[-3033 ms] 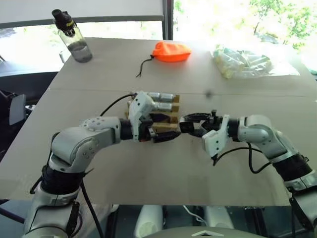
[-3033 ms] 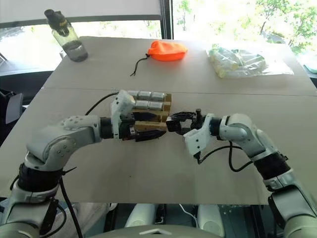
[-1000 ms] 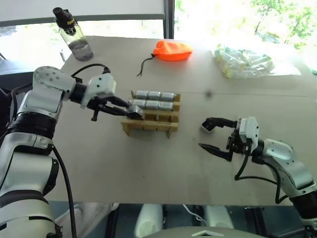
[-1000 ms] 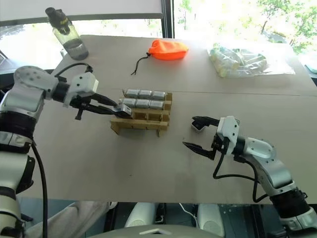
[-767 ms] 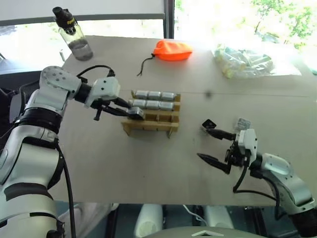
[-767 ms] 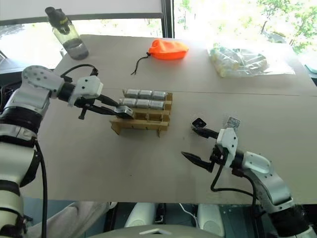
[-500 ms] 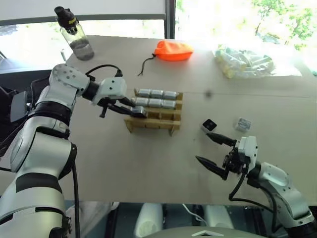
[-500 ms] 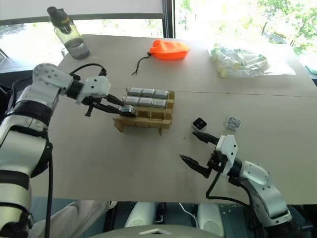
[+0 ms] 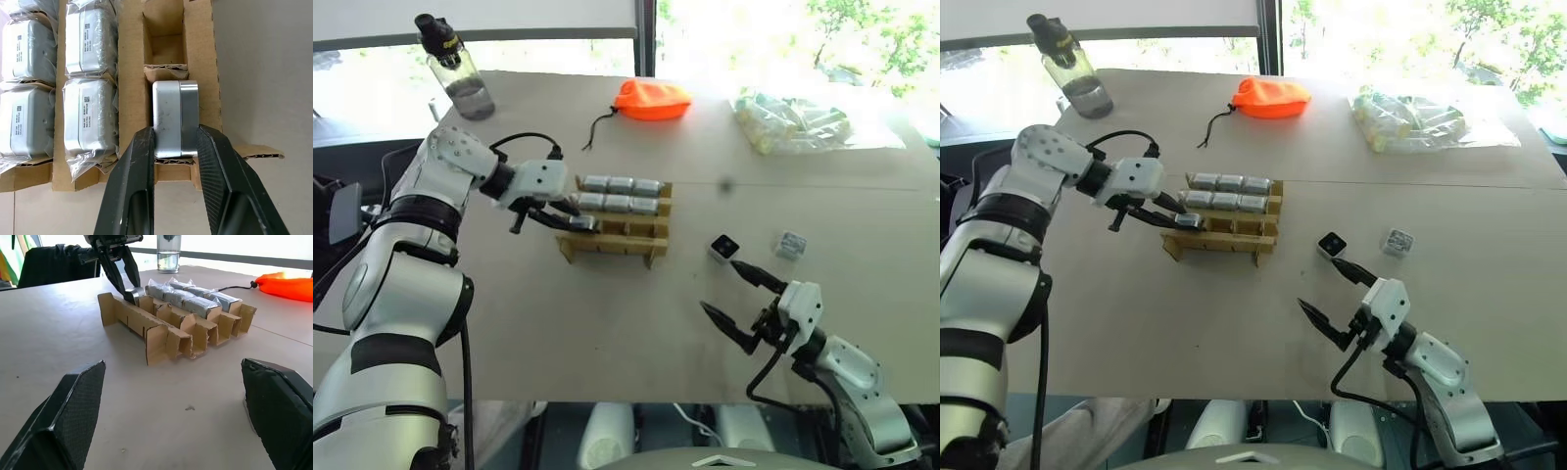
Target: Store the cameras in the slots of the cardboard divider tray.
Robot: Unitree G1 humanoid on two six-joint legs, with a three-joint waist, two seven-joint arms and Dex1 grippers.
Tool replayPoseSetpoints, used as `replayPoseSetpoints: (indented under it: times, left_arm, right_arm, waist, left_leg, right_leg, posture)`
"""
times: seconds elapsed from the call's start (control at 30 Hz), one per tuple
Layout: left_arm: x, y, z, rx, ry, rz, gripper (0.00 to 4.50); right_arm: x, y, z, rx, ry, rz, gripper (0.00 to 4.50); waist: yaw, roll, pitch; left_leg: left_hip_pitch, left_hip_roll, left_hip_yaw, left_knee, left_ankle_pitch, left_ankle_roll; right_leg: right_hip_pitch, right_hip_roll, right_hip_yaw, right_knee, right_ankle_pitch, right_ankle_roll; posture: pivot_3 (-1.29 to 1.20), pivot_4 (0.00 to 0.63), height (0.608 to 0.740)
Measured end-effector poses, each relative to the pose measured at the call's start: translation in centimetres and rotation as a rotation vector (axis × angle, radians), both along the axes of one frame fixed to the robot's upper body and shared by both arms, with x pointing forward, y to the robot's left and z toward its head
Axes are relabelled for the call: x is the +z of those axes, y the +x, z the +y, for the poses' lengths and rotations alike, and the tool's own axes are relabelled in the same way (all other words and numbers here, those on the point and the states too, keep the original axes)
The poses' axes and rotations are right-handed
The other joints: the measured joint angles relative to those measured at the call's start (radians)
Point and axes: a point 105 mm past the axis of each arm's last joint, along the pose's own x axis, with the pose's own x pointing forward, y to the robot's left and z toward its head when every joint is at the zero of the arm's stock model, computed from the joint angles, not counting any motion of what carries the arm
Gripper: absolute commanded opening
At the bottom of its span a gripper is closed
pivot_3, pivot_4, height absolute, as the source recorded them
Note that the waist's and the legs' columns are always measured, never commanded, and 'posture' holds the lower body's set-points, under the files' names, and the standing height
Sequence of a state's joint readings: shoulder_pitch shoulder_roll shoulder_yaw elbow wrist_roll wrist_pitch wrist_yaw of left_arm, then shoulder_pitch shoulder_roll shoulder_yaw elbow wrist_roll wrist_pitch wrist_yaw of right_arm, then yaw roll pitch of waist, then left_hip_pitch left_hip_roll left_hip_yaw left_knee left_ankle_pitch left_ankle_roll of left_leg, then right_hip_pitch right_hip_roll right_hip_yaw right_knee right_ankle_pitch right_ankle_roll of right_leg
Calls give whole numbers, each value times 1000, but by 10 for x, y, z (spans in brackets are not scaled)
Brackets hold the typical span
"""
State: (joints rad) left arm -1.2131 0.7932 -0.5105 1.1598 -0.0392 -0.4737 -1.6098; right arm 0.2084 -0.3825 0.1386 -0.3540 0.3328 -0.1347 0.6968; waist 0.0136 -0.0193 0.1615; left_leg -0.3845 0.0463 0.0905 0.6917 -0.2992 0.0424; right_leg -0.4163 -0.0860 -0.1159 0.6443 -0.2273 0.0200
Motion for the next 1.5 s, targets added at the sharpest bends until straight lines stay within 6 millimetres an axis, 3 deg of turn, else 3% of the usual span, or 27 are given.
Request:
replayPoseSetpoints:
  times: [0.17,0.2,0.23,0.3,0.43,0.57,0.73,0.93,1.07,1.17,1.3,1.5]
  left_arm:
    - [-2,2,-5,8,-10,14,676]
    - [-2,2,-5,10,-11,15,1687]
    - [-2,3,-6,12,-16,17,1920]
    - [-3,4,-11,4,-31,17,2931]
    - [-1,5,-12,5,-39,12,4427]
    - [4,6,-14,19,-81,13,4469]
    - [39,1,-19,-5,-207,-66,4469]
    - [47,-33,-27,-33,-446,59,4469]
    - [54,-61,-25,6,-615,108,4469]
    - [50,-75,-19,87,-686,99,4469]
    - [32,-96,-15,219,-735,116,4469]
    - [18,-121,-20,374,-820,101,4469]
  right_arm:
    - [0,0,1,-4,0,-1,4393]
    - [0,0,1,-4,-1,-2,4500]
    - [0,0,1,-4,-1,-2,4500]
    - [-1,0,1,-4,-2,-1,4500]
    - [-1,-1,0,-5,-2,3,4500]
    - [-1,-2,0,-6,0,4,4500]
    - [1,-2,-3,-23,-2,-2,4500]
    - [8,16,-22,-159,1,-11,4500]
    - [4,42,-57,-413,-53,15,4500]
    - [-2,49,-71,-520,-109,32,4500]
    - [-9,50,-74,-557,-121,70,4500]
    - [-7,66,-89,-695,-36,119,4500]
  waist:
    - [2,0,0]
    - [2,0,0]
    - [2,0,0]
    - [1,0,0]
    - [0,0,0]
    - [0,0,0]
    - [-1,0,0]
    - [-8,0,1]
    - [-4,1,0]
    - [-3,1,0]
    - [-3,1,0]
    - [-1,2,0]
  left_leg:
    - [0,0,-1,0,0,0]
    - [0,0,-1,0,0,0]
    - [0,-1,-1,0,0,0]
    - [-1,-1,-2,1,0,0]
    - [0,0,-2,1,0,0]
    - [0,0,-3,2,0,0]
    - [-1,0,-3,3,0,0]
    - [0,5,-3,4,0,0]
    - [0,6,-3,8,0,0]
    - [1,6,-2,8,0,0]
    - [2,7,-2,8,0,0]
    - [3,7,-1,8,0,0]
  right_leg:
    - [0,0,0,0,0,0]
    - [0,0,0,0,0,0]
    - [0,0,0,0,0,0]
    - [0,0,0,0,0,0]
    - [0,0,0,1,0,0]
    - [0,0,0,2,0,0]
    - [0,0,0,2,0,0]
    - [0,0,1,4,0,0]
    - [0,0,2,8,0,0]
    - [0,0,4,9,0,0]
    - [0,0,7,10,0,0]
    - [1,0,8,10,0,0]
  posture:
    - [0,150,726]
    - [0,150,726]
    - [0,150,726]
    - [0,150,726]
    - [0,150,726]
    - [0,150,726]
    - [0,150,726]
    - [0,150,726]
    - [0,150,726]
    - [0,150,726]
    - [0,150,726]
    - [0,150,726]
